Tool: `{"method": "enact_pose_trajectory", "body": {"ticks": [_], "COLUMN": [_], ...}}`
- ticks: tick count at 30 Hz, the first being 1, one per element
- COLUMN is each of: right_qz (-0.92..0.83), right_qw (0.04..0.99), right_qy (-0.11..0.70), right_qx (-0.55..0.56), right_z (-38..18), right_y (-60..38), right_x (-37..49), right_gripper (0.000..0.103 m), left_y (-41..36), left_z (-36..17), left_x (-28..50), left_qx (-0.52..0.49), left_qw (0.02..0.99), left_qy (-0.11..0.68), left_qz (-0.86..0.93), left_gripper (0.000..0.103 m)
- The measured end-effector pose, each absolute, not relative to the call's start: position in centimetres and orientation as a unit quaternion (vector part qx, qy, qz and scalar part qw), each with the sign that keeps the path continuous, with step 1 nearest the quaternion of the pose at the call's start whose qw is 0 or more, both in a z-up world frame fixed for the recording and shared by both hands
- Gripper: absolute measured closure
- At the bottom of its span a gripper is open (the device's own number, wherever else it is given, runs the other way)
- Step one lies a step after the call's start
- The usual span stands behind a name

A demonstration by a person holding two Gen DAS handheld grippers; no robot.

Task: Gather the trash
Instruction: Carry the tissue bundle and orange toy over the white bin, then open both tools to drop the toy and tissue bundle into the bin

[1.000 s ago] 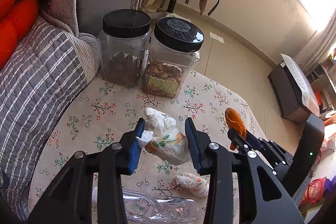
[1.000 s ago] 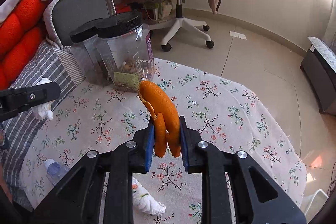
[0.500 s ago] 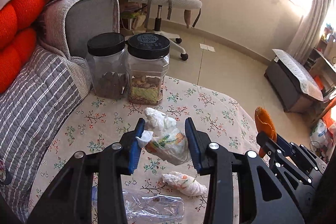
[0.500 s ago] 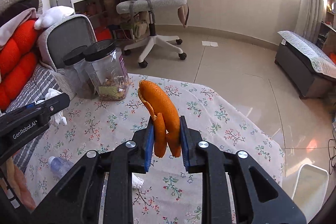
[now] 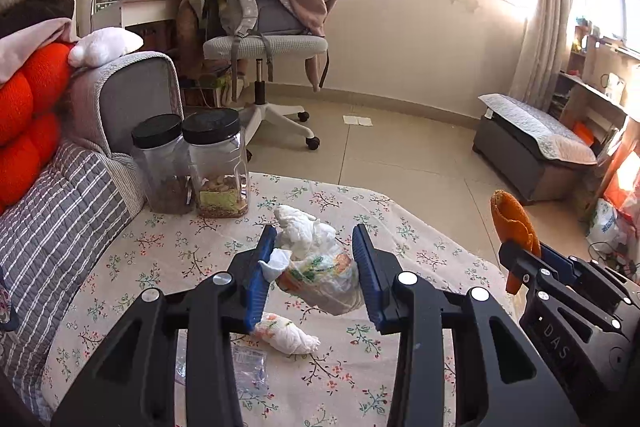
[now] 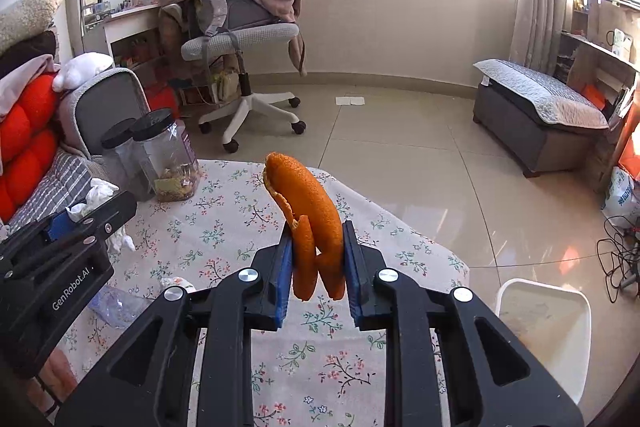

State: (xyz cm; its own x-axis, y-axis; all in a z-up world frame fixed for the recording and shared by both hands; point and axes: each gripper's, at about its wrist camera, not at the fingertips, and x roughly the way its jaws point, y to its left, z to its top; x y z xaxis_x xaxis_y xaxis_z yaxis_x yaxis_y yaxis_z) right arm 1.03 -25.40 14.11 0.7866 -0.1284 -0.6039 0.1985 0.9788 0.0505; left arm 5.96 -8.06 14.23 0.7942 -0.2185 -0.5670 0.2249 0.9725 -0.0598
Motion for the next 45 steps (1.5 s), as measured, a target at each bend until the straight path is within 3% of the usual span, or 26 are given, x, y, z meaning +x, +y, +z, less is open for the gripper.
{"method": "enact_pose_trajectory", "body": {"ticks": [18,31,33,39,45], "right_qz": [-0.182,-0.291,-0.306,-0.378,-0.437], "right_qw": [0.937,0.889,0.882,0.865,0.835], "right_qy": [0.285,0.325,0.323,0.285,0.270], "right_qx": [0.084,0.143,0.153,0.169,0.197], "right_z": [14.9,11.8,11.5,12.2,12.0], "right_y": [-34.6,-43.7,-44.7,-46.6,-49.0], "right_x": [-7.4,-11.8,-12.6,-15.0,-17.3], "right_gripper": [0.081,0.076,0.052,0.007,0.007], "left_y": [-16.4,-24.1,-25.3,-28.3,-31.1], "left_z": [15.8,15.2,15.0,14.6,14.4], "left_x": [0.3,-2.7,-3.1,-3.9,-4.7], "left_qx": [0.043,0.080,0.085,0.102,0.105], "left_qw": [0.939,0.922,0.919,0.910,0.897], "left_qy": [0.286,0.290,0.290,0.290,0.299], "left_qz": [-0.183,-0.244,-0.254,-0.280,-0.308], "left_gripper": [0.064,0.064,0.064,0.064,0.064]}}
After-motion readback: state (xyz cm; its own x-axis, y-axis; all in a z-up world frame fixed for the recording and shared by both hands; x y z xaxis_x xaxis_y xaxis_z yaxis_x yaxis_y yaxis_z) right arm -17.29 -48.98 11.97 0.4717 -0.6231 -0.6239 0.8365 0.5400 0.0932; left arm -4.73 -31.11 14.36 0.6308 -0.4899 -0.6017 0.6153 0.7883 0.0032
